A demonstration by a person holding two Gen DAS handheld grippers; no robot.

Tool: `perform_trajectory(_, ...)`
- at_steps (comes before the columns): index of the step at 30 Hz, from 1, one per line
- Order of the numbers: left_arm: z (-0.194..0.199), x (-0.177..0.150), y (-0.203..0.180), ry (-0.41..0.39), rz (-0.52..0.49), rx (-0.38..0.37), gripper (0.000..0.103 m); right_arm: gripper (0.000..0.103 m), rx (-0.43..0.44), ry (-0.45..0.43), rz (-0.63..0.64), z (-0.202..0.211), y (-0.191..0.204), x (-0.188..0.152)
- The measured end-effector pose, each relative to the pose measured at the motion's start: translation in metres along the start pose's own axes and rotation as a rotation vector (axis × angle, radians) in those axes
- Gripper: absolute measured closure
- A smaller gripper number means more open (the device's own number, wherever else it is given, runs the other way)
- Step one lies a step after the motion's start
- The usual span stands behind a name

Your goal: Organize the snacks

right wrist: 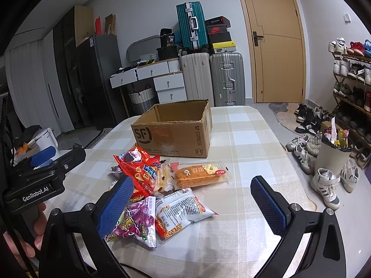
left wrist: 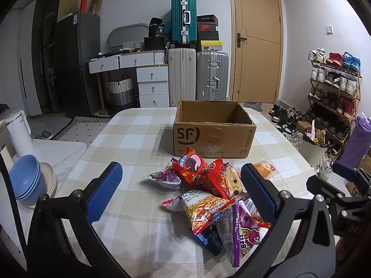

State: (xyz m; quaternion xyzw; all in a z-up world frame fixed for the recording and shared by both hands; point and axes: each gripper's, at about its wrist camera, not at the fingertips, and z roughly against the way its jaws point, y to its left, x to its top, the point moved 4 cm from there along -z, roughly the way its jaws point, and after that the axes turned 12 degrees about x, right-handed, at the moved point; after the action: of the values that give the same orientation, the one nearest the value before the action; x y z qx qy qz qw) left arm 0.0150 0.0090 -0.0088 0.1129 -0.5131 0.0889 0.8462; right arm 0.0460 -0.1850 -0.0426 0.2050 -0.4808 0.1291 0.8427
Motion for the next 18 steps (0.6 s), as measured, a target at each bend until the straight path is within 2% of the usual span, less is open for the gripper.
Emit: perform_trajectory(18, 0.0004, 0.0006, 0.0002, 0.0, 0.0, 0.005, 0.001, 0.0, -0.001, 0.002, -0.001, 0.0, -0.0006, -0.0009)
